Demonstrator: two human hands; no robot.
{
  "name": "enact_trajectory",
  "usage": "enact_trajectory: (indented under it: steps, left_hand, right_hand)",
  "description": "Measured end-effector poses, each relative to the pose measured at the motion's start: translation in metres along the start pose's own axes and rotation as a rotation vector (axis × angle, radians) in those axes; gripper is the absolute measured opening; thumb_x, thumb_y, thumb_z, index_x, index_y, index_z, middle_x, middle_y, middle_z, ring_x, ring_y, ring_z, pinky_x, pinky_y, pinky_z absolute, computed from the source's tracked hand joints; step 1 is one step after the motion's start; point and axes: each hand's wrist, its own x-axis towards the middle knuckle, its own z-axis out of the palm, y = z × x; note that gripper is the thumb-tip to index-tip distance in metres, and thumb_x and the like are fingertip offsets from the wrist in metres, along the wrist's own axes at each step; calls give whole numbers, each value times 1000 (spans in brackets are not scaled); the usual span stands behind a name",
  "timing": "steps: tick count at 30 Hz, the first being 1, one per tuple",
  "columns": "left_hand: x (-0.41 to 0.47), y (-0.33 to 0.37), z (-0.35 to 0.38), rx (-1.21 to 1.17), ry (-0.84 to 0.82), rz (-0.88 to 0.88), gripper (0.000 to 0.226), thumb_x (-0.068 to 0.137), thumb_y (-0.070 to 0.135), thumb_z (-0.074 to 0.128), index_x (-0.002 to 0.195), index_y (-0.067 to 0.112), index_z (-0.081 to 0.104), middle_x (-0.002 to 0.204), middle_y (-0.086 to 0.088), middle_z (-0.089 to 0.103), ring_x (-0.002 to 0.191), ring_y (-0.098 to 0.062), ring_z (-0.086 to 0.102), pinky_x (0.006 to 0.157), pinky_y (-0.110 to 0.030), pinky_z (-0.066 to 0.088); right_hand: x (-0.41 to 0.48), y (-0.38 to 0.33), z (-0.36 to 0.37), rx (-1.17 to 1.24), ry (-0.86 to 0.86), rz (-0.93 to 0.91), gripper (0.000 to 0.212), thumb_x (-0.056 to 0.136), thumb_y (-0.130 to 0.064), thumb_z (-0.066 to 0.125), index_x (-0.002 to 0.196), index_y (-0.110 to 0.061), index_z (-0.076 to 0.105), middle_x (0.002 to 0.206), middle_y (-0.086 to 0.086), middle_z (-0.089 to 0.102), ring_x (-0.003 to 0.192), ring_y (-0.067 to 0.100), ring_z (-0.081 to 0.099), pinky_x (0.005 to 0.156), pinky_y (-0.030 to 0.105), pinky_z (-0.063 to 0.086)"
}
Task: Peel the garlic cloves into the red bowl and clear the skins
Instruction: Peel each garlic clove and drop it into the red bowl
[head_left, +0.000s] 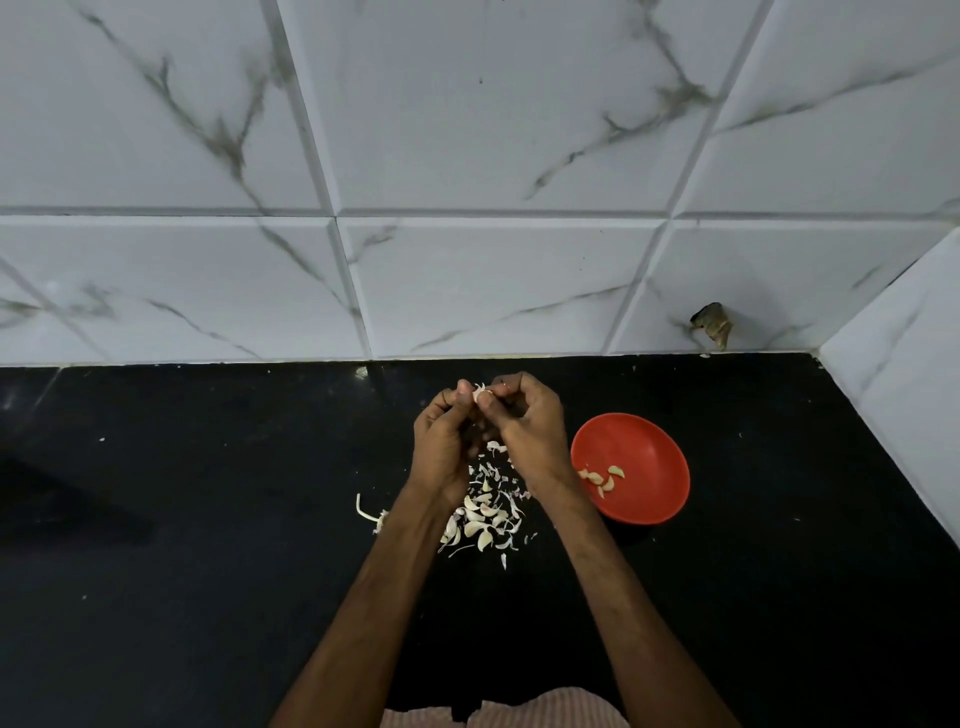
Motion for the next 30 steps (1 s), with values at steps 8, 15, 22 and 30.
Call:
enact_trajectory:
  steps: [8,15,22,30]
  left_hand:
    - [0,2,0,8,15,-82,27,89,36,62,76,12,60,64,-1,57,58,-8,54,48,-18,41]
    - [0,1,-8,172,-65,122,24,92,28,62,78,10,54,72,-4,62,58,-7,55,49,-19,43]
    - [-1,0,-3,10,56,36,26,95,32,58,78,13,56,67,1,61,57,-7,54,48,-20,39]
    - [1,2,1,-47,123,29,32,100,33,56,76,12,59,72,-3,62,65,-11,59,61,-26,48]
  right_hand:
    - [7,2,-11,-184,-63,-322,20,83,7,73,82,-7,59,90,4,62,82,9,63,72,23,55]
    - [5,-1,-14,600,-129,504,12,93,-1,62,84,-7,68,84,6,73,75,18,71,61,26,58]
    - [-1,2,6,-128,46,-240,16,85,8,71,81,-3,60,88,6,63,79,4,63,70,14,51]
    - [-9,6,14,-159,158,-357,16,86,7,70,85,-6,61,93,3,61,86,8,64,74,20,54]
